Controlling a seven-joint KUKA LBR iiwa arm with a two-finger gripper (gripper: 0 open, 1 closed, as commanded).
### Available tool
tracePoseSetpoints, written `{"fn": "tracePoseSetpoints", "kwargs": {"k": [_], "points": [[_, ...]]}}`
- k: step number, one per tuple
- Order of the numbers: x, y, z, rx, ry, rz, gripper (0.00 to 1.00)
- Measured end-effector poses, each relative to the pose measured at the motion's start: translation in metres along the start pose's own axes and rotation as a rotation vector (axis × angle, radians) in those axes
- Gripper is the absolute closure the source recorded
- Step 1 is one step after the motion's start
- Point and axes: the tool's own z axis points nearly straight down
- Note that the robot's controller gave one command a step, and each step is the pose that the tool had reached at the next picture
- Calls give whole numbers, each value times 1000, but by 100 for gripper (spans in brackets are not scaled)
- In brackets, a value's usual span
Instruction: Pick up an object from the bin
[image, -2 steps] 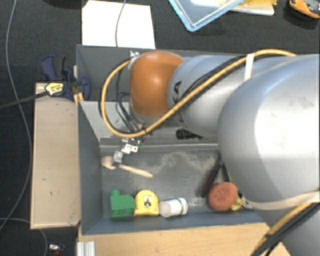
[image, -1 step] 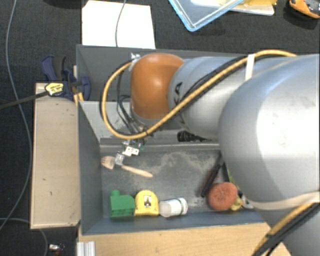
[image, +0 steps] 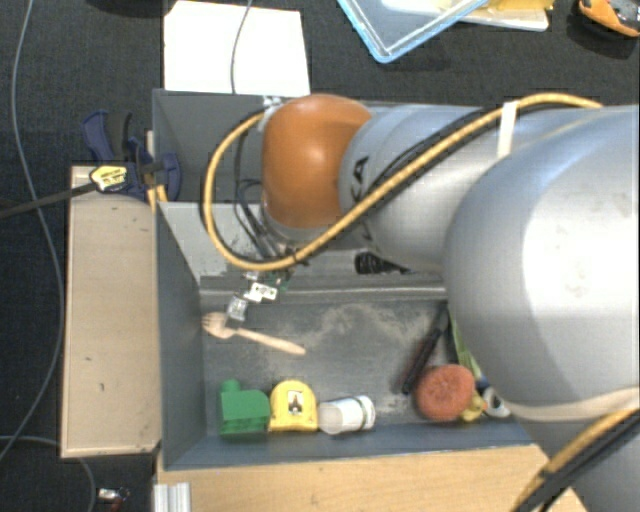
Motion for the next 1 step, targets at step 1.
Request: {"fn": "tracePoseSetpoints", "kwargs": {"k": [1], "points": [[1, -1, -32, 5, 8, -1, 100]]}}
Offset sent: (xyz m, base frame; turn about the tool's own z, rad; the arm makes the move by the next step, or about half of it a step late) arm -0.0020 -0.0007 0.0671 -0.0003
